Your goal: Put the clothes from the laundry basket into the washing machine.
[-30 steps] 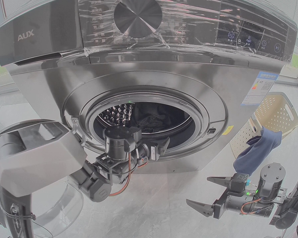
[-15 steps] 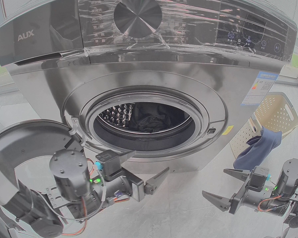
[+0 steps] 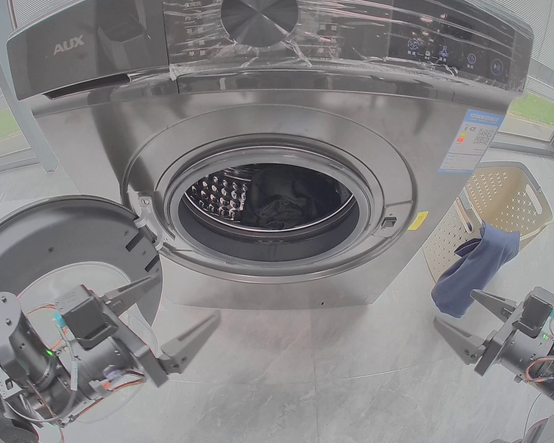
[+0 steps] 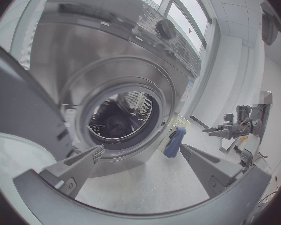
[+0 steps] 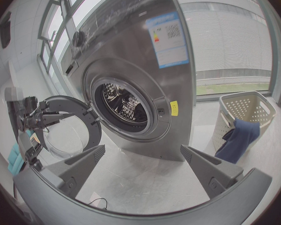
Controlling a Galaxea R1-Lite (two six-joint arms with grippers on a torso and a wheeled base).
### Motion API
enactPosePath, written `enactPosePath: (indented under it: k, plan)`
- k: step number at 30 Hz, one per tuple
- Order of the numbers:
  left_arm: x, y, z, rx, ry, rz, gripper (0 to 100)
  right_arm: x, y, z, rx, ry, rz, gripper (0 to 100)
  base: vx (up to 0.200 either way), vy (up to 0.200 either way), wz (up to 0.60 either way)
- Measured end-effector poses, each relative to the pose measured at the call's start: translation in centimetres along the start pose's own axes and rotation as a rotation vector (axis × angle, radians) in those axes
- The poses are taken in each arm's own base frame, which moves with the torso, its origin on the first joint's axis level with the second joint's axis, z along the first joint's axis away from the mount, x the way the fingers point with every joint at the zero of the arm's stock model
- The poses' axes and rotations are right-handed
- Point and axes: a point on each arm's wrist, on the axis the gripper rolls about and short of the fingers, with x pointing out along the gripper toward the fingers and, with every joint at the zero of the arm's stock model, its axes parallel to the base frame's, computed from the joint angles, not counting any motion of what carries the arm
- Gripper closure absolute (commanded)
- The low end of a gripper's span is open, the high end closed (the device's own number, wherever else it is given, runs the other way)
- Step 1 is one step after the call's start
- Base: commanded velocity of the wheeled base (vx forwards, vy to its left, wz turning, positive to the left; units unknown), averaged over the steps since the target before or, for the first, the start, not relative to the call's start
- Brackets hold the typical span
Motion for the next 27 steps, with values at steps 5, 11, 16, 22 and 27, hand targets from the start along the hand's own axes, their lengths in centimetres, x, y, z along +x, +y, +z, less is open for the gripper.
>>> enactPosePath:
  k: [5,11,16,22,27]
  plan:
    - [-3.1,1.6,0.4,0.009,-0.027,0.065,0,-1.9,-0.9,0.8,0.04,-0.06,-0.089,0,-0.2,0.0,0.0]
    - [-5.9,2.3,0.4,0.011,-0.018,0.11,0,-4.0,-1.9,1.3,0.049,-0.113,-0.181,0,-0.2,0.0,0.0]
    - [-8.2,2.5,0.0,0.012,0.02,0.143,0,-6.1,-2.5,0.7,0.03,-0.097,-0.246,0,0.0,0.0,0.0]
    - [-10.7,2.5,-0.3,0.011,0.015,0.182,0,-8.6,-2.9,-0.1,0.014,-0.104,-0.315,0,0.0,-0.167,0.0]
    - [-12.7,2.4,-0.8,0.009,0.008,0.207,0,-10.5,-2.9,-1.1,-0.013,-0.104,-0.353,0,0.0,-0.2,0.0]
